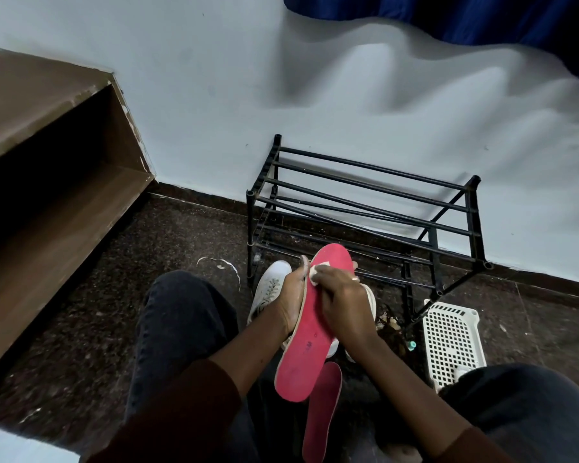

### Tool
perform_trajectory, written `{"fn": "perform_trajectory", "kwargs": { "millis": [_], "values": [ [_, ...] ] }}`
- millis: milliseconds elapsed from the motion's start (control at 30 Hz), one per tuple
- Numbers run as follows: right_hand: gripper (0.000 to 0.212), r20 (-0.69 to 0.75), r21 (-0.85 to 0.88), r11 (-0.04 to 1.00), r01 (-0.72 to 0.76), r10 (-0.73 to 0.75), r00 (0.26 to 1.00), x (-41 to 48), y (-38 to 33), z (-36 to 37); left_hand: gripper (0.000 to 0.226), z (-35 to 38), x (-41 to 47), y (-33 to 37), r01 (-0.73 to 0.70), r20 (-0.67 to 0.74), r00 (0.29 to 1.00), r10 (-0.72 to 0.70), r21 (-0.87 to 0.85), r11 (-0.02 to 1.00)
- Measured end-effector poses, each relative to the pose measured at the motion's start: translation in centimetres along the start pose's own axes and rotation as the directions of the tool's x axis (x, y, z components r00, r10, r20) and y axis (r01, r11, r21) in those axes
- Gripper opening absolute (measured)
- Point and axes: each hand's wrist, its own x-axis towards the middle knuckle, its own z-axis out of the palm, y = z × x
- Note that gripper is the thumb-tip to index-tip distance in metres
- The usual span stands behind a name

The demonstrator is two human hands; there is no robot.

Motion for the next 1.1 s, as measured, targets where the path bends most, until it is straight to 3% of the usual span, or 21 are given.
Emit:
{"fn": "perform_trajectory", "kwargs": {
  "millis": [100, 267, 500, 767, 900, 1000, 1100],
  "values": [
    [0.025, 0.031, 0.036, 0.999, 0.026, -0.027, 0.999, -2.0, 0.2, -0.3, 0.065, 0.5, -0.6, 0.3, 0.015, -0.032, 0.999, -0.013, 0.068, 0.998],
    [0.023, 0.076, -0.117, 0.986, 0.119, -0.11, 0.991, -0.7, 1.2, -0.8, 0.07, 0.6, -0.4, 0.0, 0.037, -0.054, 0.998, -0.033, 0.072, 0.997],
    [0.025, -0.057, -0.136, 0.985, -0.109, 0.103, 0.993, 2.8, 1.6, -0.5, 0.078, 1.4, -0.9, -0.4, 0.049, -0.036, 0.998, -0.047, 0.04, 0.998],
    [0.026, 0.015, 0.024, 1.0, -0.004, 0.004, 1.0, -2.8, -0.8, -0.2, 0.065, 0.4, -0.5, 0.3, 0.028, -0.066, 0.998, -0.024, 0.059, 0.998],
    [0.022, 0.035, -0.117, 0.986, 0.117, -0.114, 0.993, -2.1, -0.3, -0.8, 0.072, 0.9, -0.6, 0.3, 0.09, -0.08, 0.993, -0.084, 0.079, 0.993],
    [0.02, 0.063, -0.204, 0.978, 0.047, -0.034, 0.997, 1.1, 1.0, -1.3, 0.079, 1.3, -0.7, -0.1, 0.126, -0.065, 0.991, -0.119, 0.106, 0.986],
    [0.022, -0.002, -0.227, 0.97, -0.083, 0.085, 0.996, 3.8, 1.9, -1.9, 0.075, 1.7, -1.1, -0.6, 0.124, -0.053, 0.991, -0.119, 0.108, 0.986]
  ]
}}
